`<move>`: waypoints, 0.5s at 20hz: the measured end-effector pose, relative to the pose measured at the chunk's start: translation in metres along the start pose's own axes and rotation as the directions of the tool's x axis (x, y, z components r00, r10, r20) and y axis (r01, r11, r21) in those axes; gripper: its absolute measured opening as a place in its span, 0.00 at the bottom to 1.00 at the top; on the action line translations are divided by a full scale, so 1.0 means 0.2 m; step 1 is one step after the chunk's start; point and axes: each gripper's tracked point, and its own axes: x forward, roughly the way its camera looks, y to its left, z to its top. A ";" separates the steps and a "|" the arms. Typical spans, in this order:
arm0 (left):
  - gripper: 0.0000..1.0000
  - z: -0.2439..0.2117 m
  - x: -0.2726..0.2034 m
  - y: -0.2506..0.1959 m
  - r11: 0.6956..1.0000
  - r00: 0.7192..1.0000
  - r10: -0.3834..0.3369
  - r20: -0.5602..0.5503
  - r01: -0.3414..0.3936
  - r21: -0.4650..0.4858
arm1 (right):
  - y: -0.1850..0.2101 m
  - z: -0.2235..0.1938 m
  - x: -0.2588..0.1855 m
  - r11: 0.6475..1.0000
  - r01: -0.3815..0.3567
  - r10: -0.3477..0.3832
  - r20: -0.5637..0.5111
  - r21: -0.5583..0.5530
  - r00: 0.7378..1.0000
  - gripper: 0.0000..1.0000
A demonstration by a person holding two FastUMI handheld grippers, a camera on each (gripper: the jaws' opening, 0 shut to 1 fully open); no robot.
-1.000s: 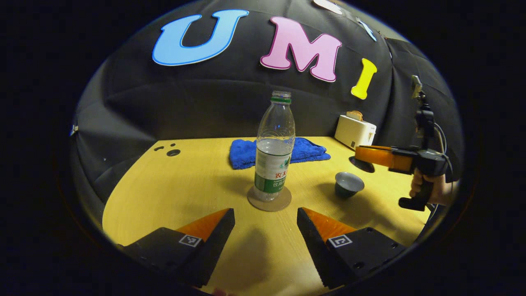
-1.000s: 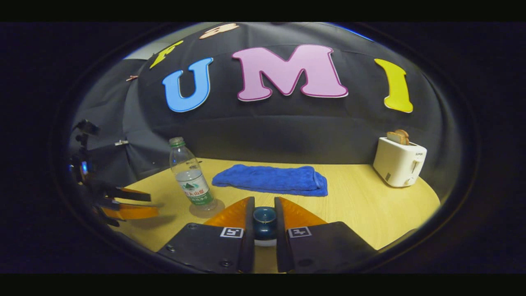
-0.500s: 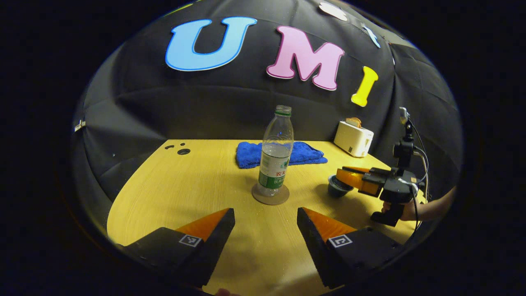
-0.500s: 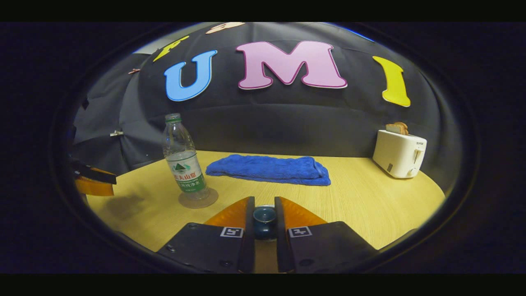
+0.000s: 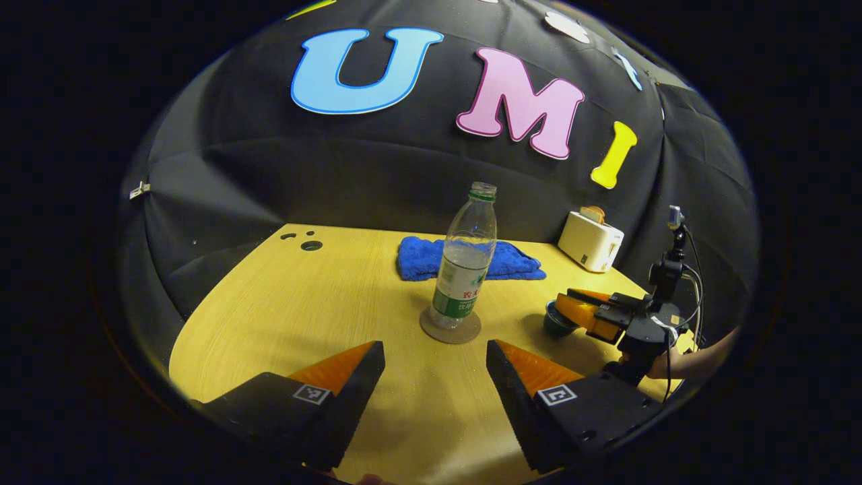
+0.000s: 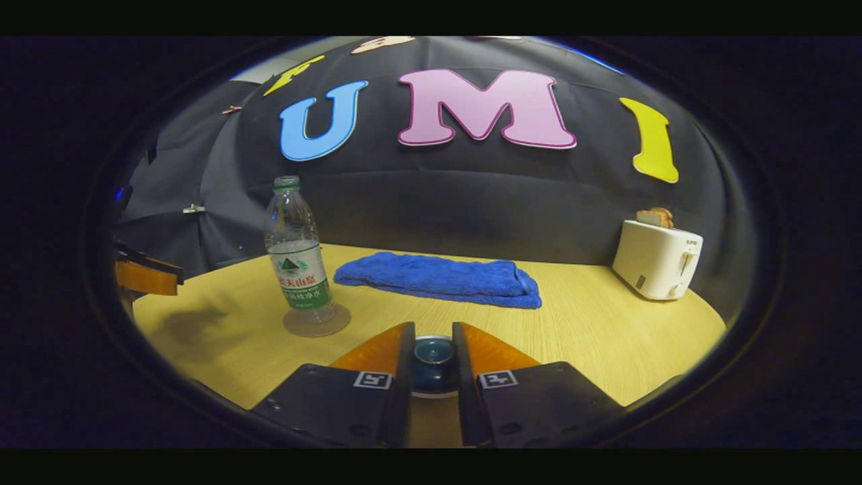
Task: Open the teacup lid with one hand, grasp the water bottle and pour water into the teacup with the other hand; after pouring, place the water bottle on the coaster and then close the teacup lid.
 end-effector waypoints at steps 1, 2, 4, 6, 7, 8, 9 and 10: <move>0.96 0.02 0.00 -0.01 1.000 1.000 -0.001 0.003 0.001 0.004 | 0.00 0.01 0.00 1.000 -0.001 0.001 0.000 0.001 1.000 0.33; 0.96 0.04 -0.01 -0.02 1.000 1.000 0.002 0.007 -0.002 0.009 | -0.01 0.02 -0.02 1.000 0.000 0.000 0.002 0.001 1.000 0.31; 0.96 0.11 -0.02 -0.05 1.000 1.000 0.019 0.021 -0.019 0.023 | -0.02 0.05 -0.05 1.000 -0.002 0.002 -0.002 0.005 1.000 0.65; 0.96 0.21 -0.06 -0.09 0.998 0.997 0.054 0.054 -0.056 0.033 | -0.04 0.11 -0.13 1.000 -0.001 0.002 -0.009 0.006 1.000 0.84; 0.95 0.26 -0.08 -0.10 0.995 0.993 0.088 0.076 -0.092 0.042 | -0.07 0.15 -0.17 1.000 0.006 -0.006 -0.010 0.002 1.000 0.93; 0.96 0.32 -0.11 -0.10 0.990 0.987 0.125 0.102 -0.130 0.049 | -0.11 0.18 -0.23 1.000 0.021 -0.021 -0.013 0.004 1.000 0.97; 0.95 0.38 -0.15 -0.14 0.986 0.981 0.144 0.127 -0.153 0.062 | -0.14 0.22 -0.28 0.999 0.030 -0.030 -0.014 0.012 0.999 0.99; 0.95 0.43 -0.19 -0.17 0.982 0.975 0.165 0.148 -0.177 0.070 | -0.17 0.25 -0.34 0.999 0.039 -0.039 -0.021 0.023 0.999 0.99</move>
